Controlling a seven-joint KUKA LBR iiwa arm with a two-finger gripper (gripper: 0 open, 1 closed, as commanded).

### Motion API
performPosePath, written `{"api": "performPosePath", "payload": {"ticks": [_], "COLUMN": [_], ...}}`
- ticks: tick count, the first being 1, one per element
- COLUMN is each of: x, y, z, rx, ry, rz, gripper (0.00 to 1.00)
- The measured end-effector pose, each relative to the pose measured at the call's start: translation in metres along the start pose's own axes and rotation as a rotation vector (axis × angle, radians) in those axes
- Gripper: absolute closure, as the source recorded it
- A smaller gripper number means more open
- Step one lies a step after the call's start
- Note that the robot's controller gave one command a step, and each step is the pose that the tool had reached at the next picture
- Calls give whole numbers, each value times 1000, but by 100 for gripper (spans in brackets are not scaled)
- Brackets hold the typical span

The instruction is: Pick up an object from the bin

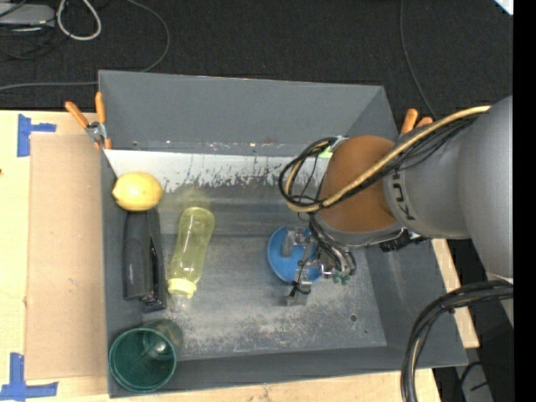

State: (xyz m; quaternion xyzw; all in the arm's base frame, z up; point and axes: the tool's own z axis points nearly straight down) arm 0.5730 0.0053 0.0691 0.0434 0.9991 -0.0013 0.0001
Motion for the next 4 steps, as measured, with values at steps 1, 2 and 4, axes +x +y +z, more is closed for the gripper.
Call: {"api": "performPosePath", "payload": {"ticks": [1, 2, 4], "x": [9, 9, 11], "y": [9, 9, 8], "z": [0, -1, -67], "rx": [-1, -1, 0], "ry": [18, 18, 24], "rz": [227, 226, 223], "gripper": [100, 100, 100]}}
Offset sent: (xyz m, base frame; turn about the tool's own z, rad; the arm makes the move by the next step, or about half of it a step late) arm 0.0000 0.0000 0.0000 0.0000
